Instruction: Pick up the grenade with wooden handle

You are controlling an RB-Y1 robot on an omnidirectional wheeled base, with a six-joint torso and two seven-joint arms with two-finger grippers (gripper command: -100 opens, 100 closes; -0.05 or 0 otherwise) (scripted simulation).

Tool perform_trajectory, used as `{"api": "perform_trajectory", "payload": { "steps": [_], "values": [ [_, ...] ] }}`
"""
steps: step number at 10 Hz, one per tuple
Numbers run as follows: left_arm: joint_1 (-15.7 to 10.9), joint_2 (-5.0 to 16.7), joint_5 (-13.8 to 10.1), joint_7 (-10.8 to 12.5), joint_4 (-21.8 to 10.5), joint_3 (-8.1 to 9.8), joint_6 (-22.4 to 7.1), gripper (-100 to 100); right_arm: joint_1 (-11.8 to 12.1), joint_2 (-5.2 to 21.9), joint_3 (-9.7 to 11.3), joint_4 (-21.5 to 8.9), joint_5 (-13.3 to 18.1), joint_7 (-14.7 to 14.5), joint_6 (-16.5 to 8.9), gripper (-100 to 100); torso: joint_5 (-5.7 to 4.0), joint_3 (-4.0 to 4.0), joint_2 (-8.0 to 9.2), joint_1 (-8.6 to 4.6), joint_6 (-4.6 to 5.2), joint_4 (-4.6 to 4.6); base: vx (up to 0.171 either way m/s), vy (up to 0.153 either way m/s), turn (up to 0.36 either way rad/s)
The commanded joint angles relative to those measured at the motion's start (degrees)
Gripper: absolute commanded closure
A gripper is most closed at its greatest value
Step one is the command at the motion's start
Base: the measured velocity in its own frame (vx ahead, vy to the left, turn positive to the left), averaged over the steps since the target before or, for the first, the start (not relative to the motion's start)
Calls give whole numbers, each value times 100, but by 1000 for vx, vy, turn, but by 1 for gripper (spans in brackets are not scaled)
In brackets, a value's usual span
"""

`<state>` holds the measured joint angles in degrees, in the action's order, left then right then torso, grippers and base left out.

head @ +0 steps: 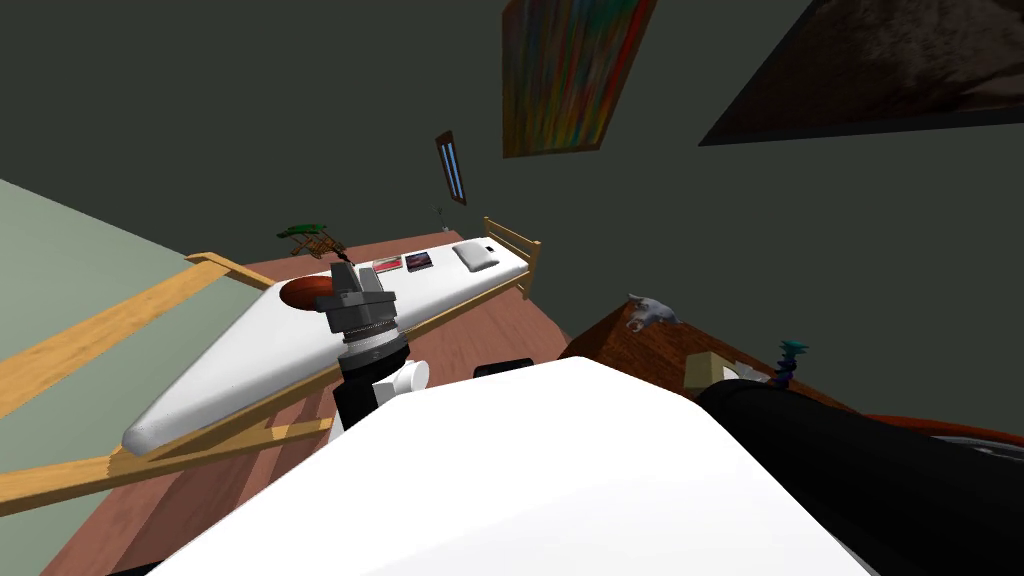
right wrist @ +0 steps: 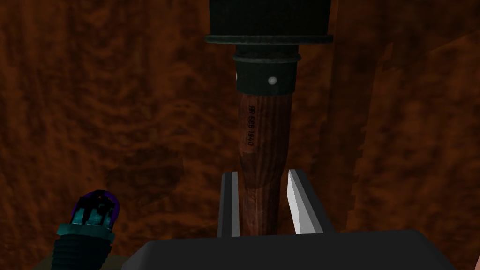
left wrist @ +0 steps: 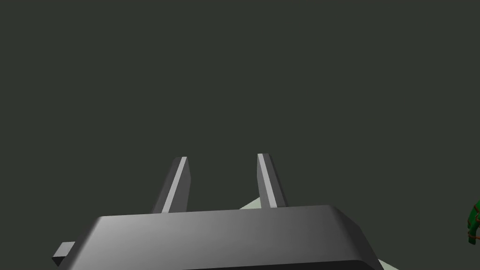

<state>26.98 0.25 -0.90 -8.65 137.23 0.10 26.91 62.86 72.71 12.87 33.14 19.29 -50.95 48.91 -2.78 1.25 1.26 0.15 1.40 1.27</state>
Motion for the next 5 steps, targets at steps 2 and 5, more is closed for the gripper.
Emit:
{"api": "perform_trajectory", "payload": {
  "steps": [2,5],
  "values": [
    [-1,0,0,0,0,-1,0,0,-225,81,187,-539,-431,-453,187,100,4,-1,-1,5,-11,0,63,40,-64],
    [-2,0,0,0,0,-1,0,0,-347,63,233,-637,-386,-488,237,0,4,11,21,-4,-11,3,6,2,14]
  ]
}}
